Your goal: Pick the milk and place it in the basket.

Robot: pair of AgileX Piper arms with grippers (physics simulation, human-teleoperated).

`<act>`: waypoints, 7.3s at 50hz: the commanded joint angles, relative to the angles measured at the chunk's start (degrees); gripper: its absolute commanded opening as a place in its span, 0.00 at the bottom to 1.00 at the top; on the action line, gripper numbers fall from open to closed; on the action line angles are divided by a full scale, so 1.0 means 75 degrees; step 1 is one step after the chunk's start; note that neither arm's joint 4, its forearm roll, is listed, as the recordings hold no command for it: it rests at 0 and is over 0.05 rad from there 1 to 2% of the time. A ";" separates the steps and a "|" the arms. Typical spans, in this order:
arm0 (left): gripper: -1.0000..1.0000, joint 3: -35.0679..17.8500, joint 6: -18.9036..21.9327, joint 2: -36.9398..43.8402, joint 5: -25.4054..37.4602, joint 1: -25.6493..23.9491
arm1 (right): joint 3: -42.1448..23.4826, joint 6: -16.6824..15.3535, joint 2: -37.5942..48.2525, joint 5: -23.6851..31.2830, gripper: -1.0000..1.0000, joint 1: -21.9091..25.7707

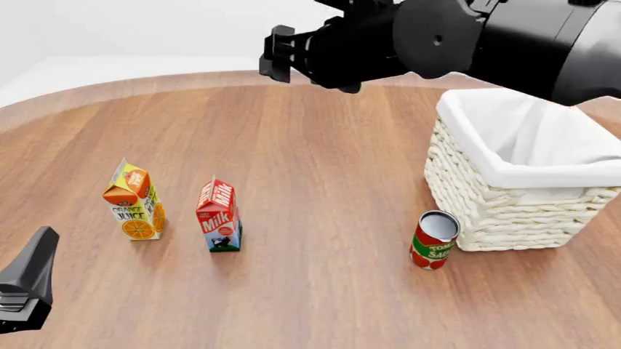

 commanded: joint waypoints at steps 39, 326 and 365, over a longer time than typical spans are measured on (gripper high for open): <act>1.00 0.0000 0.0000 0.0000 0.0000 0.0000 | -0.0083 0.1283 0.1440 -0.0446 1.00 0.0609; 1.00 0.0000 0.0000 0.0000 0.0000 0.0000 | -0.1672 0.1487 0.4319 -0.0556 1.00 0.1178; 1.00 0.0000 0.0000 0.0000 0.0000 0.0000 | -0.1319 0.1749 0.4348 -0.0872 1.00 0.1156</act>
